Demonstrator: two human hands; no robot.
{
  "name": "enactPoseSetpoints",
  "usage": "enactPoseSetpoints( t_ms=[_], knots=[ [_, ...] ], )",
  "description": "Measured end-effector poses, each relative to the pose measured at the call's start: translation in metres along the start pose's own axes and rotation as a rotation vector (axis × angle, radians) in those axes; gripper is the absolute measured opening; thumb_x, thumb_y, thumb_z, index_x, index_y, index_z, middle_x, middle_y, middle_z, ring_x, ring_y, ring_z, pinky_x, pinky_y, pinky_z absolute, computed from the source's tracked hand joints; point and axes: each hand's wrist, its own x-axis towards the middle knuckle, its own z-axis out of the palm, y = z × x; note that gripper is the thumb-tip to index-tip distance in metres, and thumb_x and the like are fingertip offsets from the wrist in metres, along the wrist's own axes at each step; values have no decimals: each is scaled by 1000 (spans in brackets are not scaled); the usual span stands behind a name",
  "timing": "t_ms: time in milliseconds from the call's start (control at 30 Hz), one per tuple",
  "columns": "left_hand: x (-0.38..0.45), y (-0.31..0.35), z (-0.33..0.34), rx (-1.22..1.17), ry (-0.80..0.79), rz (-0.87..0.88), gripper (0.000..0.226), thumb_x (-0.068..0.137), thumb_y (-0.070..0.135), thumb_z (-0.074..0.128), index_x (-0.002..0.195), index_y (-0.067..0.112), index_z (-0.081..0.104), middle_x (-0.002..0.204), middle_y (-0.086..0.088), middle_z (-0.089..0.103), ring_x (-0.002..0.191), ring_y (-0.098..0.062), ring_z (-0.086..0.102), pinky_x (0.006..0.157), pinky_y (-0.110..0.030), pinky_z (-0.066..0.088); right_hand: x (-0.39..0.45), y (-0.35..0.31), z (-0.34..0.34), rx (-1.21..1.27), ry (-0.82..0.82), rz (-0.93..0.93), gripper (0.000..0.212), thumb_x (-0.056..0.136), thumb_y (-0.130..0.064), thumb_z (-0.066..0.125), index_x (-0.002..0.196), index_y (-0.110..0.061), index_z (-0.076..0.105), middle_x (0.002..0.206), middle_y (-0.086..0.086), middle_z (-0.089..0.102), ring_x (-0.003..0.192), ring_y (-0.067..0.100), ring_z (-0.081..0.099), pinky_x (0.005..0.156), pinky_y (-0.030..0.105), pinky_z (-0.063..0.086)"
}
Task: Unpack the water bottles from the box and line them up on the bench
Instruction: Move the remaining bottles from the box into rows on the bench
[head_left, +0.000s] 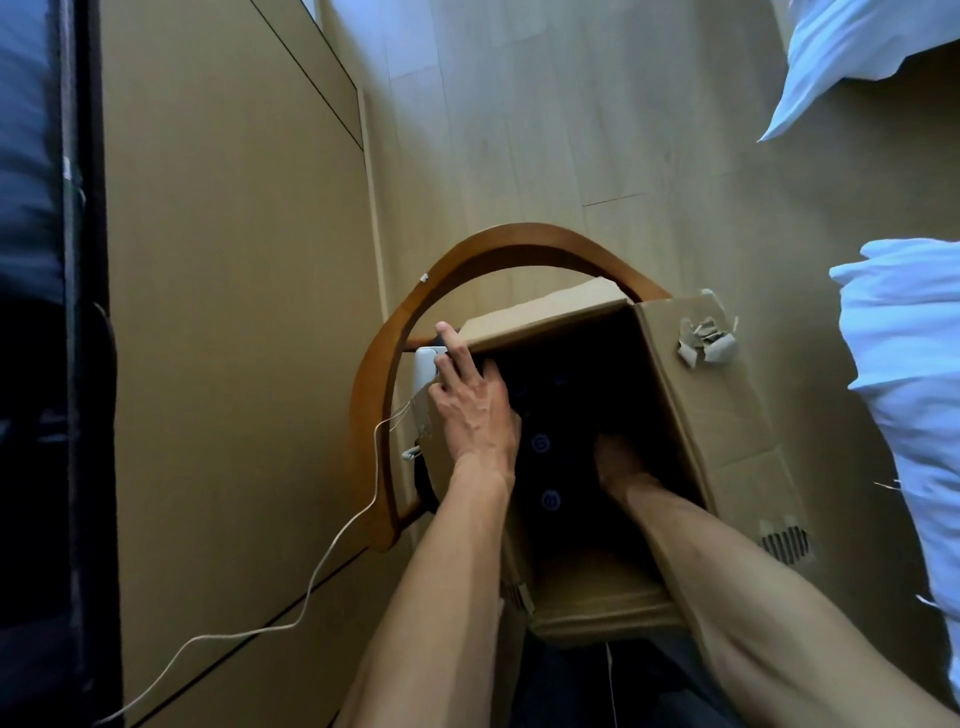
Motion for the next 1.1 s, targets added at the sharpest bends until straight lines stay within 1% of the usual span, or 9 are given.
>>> enactPoseSetpoints(
  t_ms=[133, 200, 267, 367, 467, 600, 733, 900, 1100],
  knots=[
    [3, -2, 3, 1, 2, -4, 62, 88, 32, 64, 141, 18, 35, 156, -26, -13, 140, -45, 21, 106, -47, 40, 1, -12, 2, -333, 13, -129, 37, 102, -4, 30, 131, -3, 53, 136, 16, 54, 125, 27, 53, 100, 31, 40],
    [5, -3, 2, 5, -9, -4, 59, 88, 32, 63, 139, 19, 37, 156, -26, -14, 140, -45, 20, 106, -46, 39, -1, -25, 5, -414, 34, -141, 35, 101, -7, 35, 127, -7, 58, 130, 12, 60, 119, 25, 58, 95, 32, 46],
    [5, -4, 0, -4, -23, -4, 56, 87, 32, 63, 136, 18, 39, 156, -26, -16, 140, -46, 18, 107, -46, 37, -7, -38, 10, -535, 40, -174, 35, 100, -10, 37, 130, -11, 55, 128, 10, 61, 116, 25, 60, 91, 33, 49],
    [0, -5, -8, -20, -40, 16, 50, 85, 31, 62, 130, 17, 45, 157, -26, -15, 140, -46, 17, 109, -46, 33, -22, -59, 8, -650, 61, -196, 42, 99, -11, 40, 141, -12, 41, 125, 9, 62, 112, 25, 62, 85, 33, 51],
    [-10, -3, -19, -88, -82, 31, 41, 85, 26, 62, 123, 16, 51, 158, -21, -15, 144, -45, 12, 113, -47, 29, -37, -71, -1, -694, 117, -222, 34, 97, -11, 42, 128, -13, 56, 117, 8, 67, 108, 24, 65, 80, 31, 52],
    [-19, -4, -41, -221, -150, 86, 35, 85, 24, 66, 117, 18, 55, 161, -16, -8, 143, -40, 19, 112, -45, 32, -66, -84, -33, -643, 192, -289, 20, 89, -19, 54, 101, -16, 69, 97, 7, 72, 94, 26, 69, 72, 31, 53],
    [-22, -14, -70, -355, -212, 79, 32, 89, 16, 62, 119, 21, 51, 160, -18, 10, 136, -35, 36, 108, -44, 41, -102, -102, -79, -543, 314, -423, 13, 77, -30, 58, 77, -18, 62, 83, 6, 68, 82, 29, 67, 64, 30, 44],
    [-43, -36, -95, -402, -212, -5, 31, 90, 18, 56, 121, 22, 53, 138, -14, 45, 121, -30, 53, 97, -42, 50, -159, -131, -125, -443, 441, -520, 27, 71, -35, 58, 76, -10, 66, 86, 16, 69, 83, 34, 66, 63, 29, 40],
    [-64, -51, -141, -430, -209, -126, 25, 93, 27, 49, 117, 18, 55, 116, -10, 62, 104, -29, 63, 87, -40, 54, -228, -182, -149, -342, 537, -674, 31, 69, -42, 59, 70, -11, 64, 78, 13, 69, 74, 30, 65, 60, 26, 39]
  ],
)
